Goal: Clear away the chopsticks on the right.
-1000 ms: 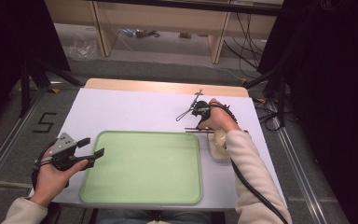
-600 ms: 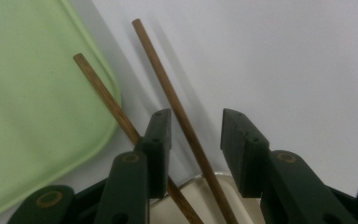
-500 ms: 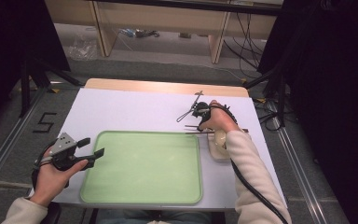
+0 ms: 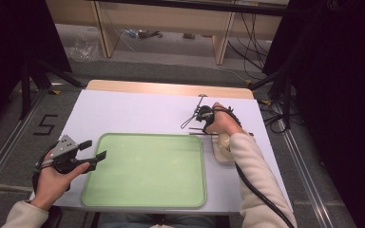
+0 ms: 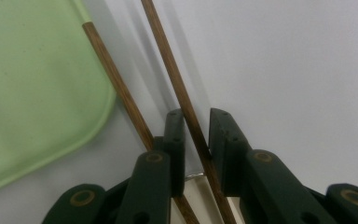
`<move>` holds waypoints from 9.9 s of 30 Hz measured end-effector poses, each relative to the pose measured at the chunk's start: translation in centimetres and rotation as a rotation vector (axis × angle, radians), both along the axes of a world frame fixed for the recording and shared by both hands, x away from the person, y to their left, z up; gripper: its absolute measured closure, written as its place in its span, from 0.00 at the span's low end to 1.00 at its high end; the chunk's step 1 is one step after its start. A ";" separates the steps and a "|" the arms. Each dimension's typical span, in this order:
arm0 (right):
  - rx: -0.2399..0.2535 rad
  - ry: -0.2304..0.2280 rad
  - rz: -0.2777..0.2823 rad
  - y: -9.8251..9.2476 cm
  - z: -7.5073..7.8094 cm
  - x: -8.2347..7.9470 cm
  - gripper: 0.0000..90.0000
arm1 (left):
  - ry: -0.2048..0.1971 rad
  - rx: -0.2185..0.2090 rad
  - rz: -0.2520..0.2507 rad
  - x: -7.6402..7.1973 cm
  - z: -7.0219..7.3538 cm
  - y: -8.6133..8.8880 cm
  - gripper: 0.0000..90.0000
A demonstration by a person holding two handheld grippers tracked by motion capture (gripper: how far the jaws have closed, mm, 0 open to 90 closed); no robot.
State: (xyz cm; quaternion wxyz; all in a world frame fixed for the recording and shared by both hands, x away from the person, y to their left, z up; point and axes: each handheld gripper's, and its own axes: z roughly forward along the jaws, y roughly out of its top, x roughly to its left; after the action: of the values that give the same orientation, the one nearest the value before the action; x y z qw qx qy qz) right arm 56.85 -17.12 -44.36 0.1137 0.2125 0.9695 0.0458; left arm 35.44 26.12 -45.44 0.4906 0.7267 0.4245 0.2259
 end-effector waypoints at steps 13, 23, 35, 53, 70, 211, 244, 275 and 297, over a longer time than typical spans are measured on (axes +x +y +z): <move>-0.108 -0.071 0.133 0.8 0.4 -0.5 0.93 | -0.003 0.006 -0.005 0.0 0.0 0.0 0.31; -0.148 -0.109 0.170 1.2 1.0 -0.7 0.97 | -0.002 0.006 -0.006 0.0 0.0 0.0 0.31; -0.127 -0.187 0.193 1.8 2.5 -0.9 0.97 | -0.003 0.004 -0.004 0.0 0.0 0.0 0.31; 0.100 -0.317 0.118 3.2 6.5 -2.3 0.97 | -0.006 0.005 -0.004 0.0 0.1 0.0 0.31; 0.327 -0.388 -0.049 2.9 9.5 -2.6 0.97 | -0.005 0.005 -0.004 0.0 0.1 0.0 0.31; 0.376 0.329 -0.832 1.6 -0.8 -8.1 0.89 | -0.001 0.001 -0.010 0.0 0.1 -0.1 0.31; 0.420 -0.074 -0.449 0.5 3.5 -7.7 0.65 | 0.000 0.005 -0.012 0.1 0.0 -0.1 0.31; 0.127 -0.147 -0.165 -0.3 3.8 -2.3 0.72 | -0.003 0.002 -0.006 -0.3 0.0 0.2 0.32; 0.013 -0.013 -0.120 0.2 0.6 -0.2 0.73 | -0.001 0.003 -0.012 -0.1 0.0 0.0 0.32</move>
State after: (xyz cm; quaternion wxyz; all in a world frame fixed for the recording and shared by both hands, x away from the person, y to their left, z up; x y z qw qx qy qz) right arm 56.67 -16.87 -43.75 0.1209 0.2707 0.9539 0.0464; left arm 35.33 26.13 -45.46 0.4909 0.7299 0.4195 0.2241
